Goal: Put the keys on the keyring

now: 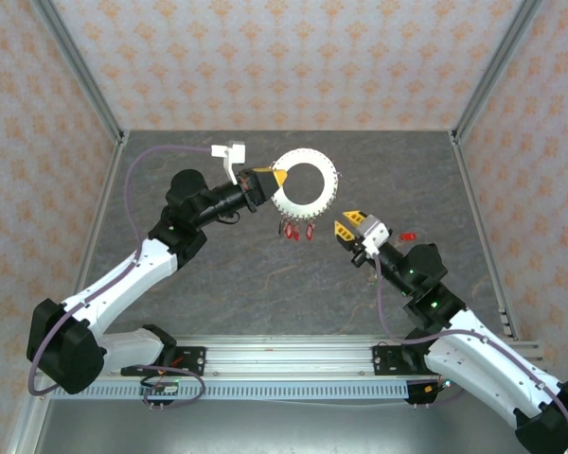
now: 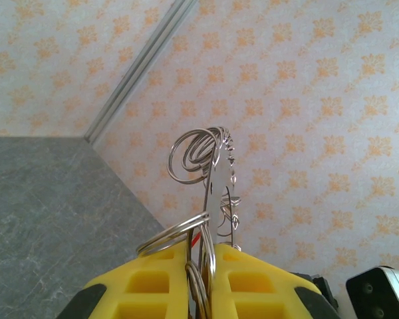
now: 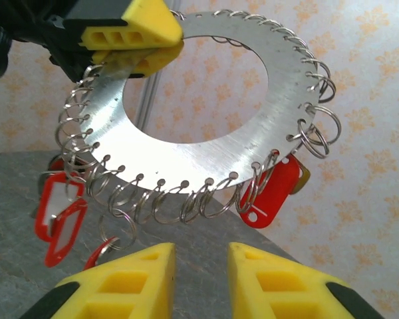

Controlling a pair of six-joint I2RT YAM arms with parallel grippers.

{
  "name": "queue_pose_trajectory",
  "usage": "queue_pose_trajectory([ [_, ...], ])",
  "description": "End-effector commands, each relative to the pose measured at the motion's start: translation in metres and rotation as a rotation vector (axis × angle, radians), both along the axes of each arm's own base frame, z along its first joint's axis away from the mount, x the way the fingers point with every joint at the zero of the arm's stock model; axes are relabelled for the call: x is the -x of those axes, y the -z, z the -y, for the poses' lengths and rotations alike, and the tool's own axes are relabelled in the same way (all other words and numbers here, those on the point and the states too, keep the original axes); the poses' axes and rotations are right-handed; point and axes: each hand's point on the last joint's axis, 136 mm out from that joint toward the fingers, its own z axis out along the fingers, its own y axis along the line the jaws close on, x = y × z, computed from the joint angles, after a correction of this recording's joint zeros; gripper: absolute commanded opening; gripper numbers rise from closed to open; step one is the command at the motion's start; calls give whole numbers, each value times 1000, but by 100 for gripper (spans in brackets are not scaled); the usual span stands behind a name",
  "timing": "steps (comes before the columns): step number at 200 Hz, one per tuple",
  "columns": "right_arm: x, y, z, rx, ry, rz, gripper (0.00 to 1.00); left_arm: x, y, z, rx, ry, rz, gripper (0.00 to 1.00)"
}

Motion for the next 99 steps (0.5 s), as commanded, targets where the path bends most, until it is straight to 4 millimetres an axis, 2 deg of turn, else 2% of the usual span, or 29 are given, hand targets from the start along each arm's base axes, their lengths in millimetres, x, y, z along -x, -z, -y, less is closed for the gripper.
queue_pose_trajectory([
  [1, 9, -13, -10, -21, -68, 69, 25, 13, -44, -7, 31, 15, 129, 0],
  [38, 9, -1, -22, 44, -123, 62, 24, 14, -46, -8, 29, 14, 132, 0],
  [99, 9, -3, -30, 52, -160, 74, 20, 13, -47, -8, 34, 14, 130, 0],
])
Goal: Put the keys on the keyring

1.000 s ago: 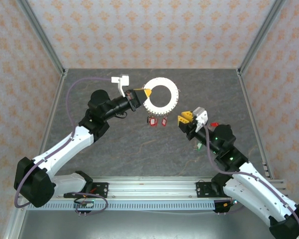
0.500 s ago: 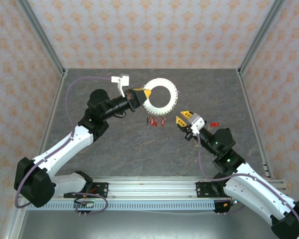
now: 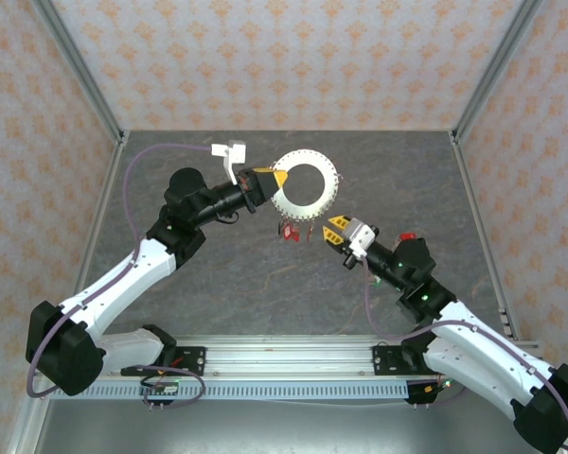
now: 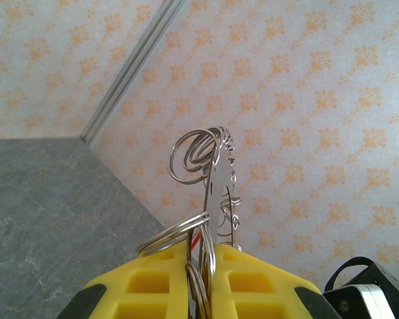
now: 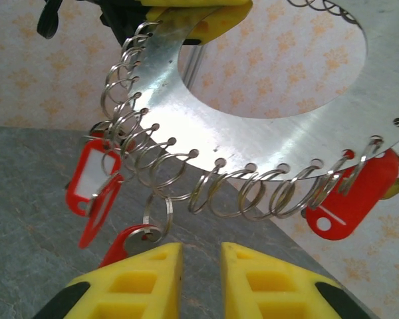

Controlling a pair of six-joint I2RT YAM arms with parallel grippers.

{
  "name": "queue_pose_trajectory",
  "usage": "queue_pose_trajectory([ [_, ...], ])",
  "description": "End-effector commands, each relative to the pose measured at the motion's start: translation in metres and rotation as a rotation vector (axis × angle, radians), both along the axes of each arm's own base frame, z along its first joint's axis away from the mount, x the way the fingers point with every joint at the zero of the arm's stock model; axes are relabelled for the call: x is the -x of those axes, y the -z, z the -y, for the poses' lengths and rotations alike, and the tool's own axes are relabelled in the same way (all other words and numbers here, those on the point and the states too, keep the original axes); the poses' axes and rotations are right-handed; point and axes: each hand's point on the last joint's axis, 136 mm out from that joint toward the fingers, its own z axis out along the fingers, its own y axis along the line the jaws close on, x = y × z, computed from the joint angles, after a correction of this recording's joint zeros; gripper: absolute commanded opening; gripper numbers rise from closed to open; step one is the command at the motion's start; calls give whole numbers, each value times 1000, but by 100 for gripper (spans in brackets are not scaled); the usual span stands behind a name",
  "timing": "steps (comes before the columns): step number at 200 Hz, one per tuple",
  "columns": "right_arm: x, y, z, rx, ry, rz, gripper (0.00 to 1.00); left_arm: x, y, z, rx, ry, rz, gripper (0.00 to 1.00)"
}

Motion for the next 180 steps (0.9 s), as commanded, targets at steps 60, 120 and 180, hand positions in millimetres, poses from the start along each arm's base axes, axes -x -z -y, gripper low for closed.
queue_pose_trajectory([
  [60, 8, -35, -6, -111, -53, 90, 13, 8, -40, -8, 45, -5, 102, 0],
  [120, 0, -32, -10, -76, -33, 115, 13, 8, -40, -8, 43, -5, 97, 0],
  [180, -12, -30, -5, -75, 35, 132, 14, 9, -41, -9, 45, -5, 93, 0],
])
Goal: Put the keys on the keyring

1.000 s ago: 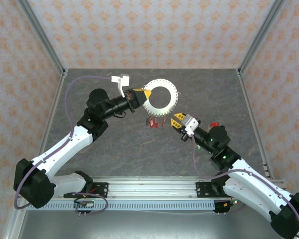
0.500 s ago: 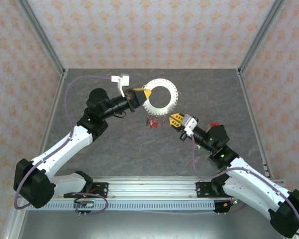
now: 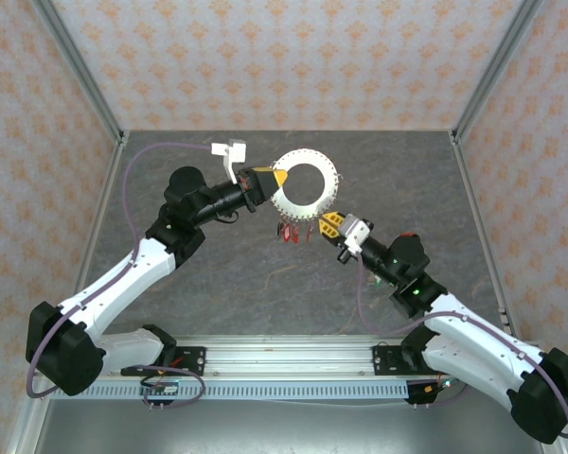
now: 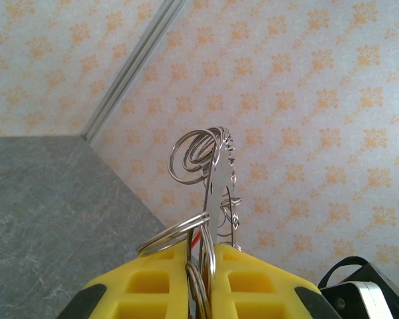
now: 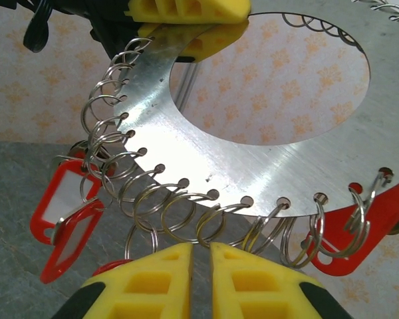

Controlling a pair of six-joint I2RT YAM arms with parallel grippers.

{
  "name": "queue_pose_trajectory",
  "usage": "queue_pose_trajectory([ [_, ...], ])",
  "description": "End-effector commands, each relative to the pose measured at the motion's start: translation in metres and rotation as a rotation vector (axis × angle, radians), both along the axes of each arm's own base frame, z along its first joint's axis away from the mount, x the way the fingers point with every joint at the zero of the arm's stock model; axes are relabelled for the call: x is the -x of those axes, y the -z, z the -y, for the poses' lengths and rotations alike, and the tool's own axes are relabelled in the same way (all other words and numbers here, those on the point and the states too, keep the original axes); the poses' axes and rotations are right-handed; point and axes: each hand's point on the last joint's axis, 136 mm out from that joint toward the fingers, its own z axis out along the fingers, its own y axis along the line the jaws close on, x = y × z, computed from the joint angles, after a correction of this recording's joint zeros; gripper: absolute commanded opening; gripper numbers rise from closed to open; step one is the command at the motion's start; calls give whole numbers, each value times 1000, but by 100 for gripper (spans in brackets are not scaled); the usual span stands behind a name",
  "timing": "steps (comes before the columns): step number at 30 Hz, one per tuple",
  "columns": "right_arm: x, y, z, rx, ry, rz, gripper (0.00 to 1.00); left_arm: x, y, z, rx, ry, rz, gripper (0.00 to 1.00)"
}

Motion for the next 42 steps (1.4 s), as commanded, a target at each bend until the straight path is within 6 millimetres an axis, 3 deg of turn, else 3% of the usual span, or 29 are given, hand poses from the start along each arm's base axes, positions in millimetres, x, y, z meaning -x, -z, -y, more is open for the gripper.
queue_pose_trajectory([
  [1, 0, -21, 4, -42, 30, 81, 14, 9, -41, -9, 52, -4, 104, 0],
  [26, 3, -14, -4, -44, -23, 37, 20, 8, -40, -10, 55, -12, 94, 0],
  [42, -5, -19, 4, -82, 41, 59, 16, 8, -40, -10, 70, -9, 87, 0],
])
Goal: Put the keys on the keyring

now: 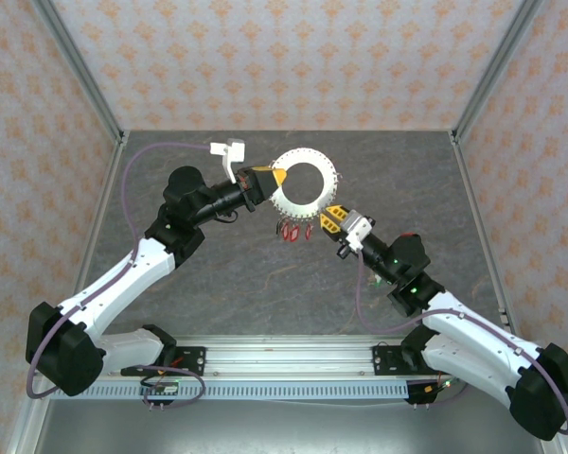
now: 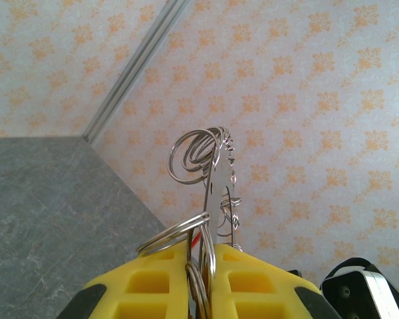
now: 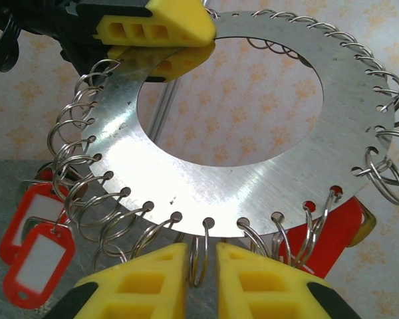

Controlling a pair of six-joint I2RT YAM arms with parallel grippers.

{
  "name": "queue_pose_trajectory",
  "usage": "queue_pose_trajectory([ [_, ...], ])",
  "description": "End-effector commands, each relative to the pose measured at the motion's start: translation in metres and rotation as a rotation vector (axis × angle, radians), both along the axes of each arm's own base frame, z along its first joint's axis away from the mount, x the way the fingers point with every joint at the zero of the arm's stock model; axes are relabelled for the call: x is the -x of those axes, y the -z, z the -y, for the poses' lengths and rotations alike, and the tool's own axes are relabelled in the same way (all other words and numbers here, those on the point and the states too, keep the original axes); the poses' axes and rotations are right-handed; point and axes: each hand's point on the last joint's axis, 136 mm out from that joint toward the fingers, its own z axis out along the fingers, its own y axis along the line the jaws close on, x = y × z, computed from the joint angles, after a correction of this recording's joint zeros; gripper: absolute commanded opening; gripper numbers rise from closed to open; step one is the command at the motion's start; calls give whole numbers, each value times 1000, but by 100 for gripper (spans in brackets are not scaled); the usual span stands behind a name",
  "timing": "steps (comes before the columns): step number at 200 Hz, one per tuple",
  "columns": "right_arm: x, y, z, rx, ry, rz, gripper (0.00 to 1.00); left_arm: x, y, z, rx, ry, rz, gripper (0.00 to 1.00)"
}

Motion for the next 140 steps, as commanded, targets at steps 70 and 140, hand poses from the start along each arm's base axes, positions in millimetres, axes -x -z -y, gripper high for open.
queue_pose_trajectory([
  [70, 1, 2, 0, -13, 2, 4, 16, 9, -40, -7, 69, -3, 87, 0],
  [140, 0, -5, 1, -50, 9, 14, 13, 7, -39, -7, 68, -5, 84, 0],
])
